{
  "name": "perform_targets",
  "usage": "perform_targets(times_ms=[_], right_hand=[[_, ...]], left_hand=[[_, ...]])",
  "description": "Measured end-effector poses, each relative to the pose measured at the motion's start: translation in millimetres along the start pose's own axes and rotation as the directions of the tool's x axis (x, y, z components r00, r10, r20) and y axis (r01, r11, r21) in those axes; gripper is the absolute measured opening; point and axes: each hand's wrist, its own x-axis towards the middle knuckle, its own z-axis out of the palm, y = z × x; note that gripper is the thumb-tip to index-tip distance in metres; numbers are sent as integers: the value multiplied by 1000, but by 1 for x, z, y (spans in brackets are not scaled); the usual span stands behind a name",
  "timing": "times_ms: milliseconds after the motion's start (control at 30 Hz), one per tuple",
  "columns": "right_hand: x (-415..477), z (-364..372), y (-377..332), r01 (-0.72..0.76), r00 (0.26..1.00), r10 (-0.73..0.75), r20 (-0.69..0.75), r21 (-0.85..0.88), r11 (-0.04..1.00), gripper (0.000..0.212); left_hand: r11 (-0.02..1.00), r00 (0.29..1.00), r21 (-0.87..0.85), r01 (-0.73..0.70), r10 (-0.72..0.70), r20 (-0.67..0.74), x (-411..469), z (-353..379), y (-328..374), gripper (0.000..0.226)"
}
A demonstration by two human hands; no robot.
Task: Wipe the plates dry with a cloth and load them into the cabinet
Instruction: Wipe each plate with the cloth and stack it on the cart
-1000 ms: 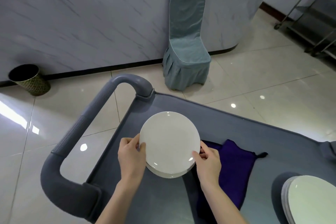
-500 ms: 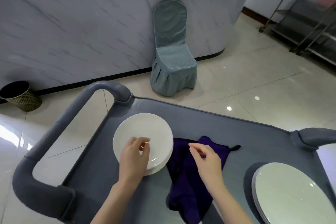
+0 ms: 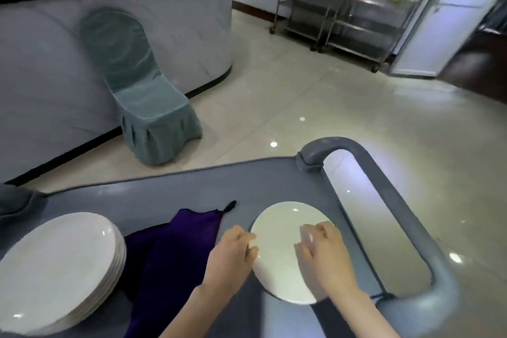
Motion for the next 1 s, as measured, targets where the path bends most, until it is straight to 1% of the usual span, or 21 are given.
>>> perform_targets(times_ms=[67, 167, 267, 333, 400, 567, 633, 667, 733, 767, 800, 833, 900, 967, 1000], right_hand=[[-1, -10, 18, -58, 998, 58, -12, -31, 998, 22], [-1, -17, 37, -102, 995, 103, 17, -32, 994, 37], [1, -19, 45, -146, 986, 136, 91, 107, 984, 55], [5, -20, 46, -197, 977, 175, 120, 210, 958, 61], [11, -20, 47, -271, 960, 237, 152, 277, 922, 65], [22, -19, 47, -376, 925, 338, 175, 281, 883, 64], [22, -21, 44, -394, 917, 353, 183, 299, 869, 63], [21, -21, 42, -386, 921, 342, 188, 310, 869, 59], [21, -21, 37, -337, 939, 285, 191, 363, 869, 43], [20, -20, 33, -316, 947, 260, 186, 426, 848, 33], [19, -18, 28, -304, 953, 243, 183, 512, 803, 25], [18, -16, 21, -298, 955, 231, 188, 604, 739, 19], [17, -9, 1, -309, 951, 195, 240, 739, 599, 13], [17, 3, -18, -348, 937, 177, 300, 799, 490, 10], [18, 8, -27, -358, 933, 186, 307, 812, 460, 8]], left_hand=[[999, 999, -10, 34, -34, 10, 8, 7, 11, 29], [987, 991, -89, 134, -133, 15, 15, 9, 17, 32], [958, 969, -148, 247, -246, 23, 17, 11, 15, 38], [940, 958, -188, 284, -285, 22, 17, 12, 14, 41], [909, 943, -256, 330, -332, 36, 18, 11, 15, 40], [807, 909, -435, 400, -409, 76, 18, 4, 15, 37], [769, 900, -489, 411, -429, 82, 15, 0, 14, 38], [756, 898, -509, 411, -433, 81, 13, -3, 12, 37], [715, 894, -570, 405, -441, 81, 8, -12, 5, 37], [690, 892, -604, 399, -445, 81, 3, -17, 1, 38], [667, 890, -633, 393, -449, 80, -1, -24, -4, 38], [642, 886, -660, 390, -458, 78, -5, -30, -8, 39], [588, 877, -713, 384, -474, 81, -12, -44, -17, 40], [527, 871, -764, 371, -482, 91, -17, -59, -26, 37], [502, 874, -787, 360, -475, 97, -18, -67, -31, 34]])
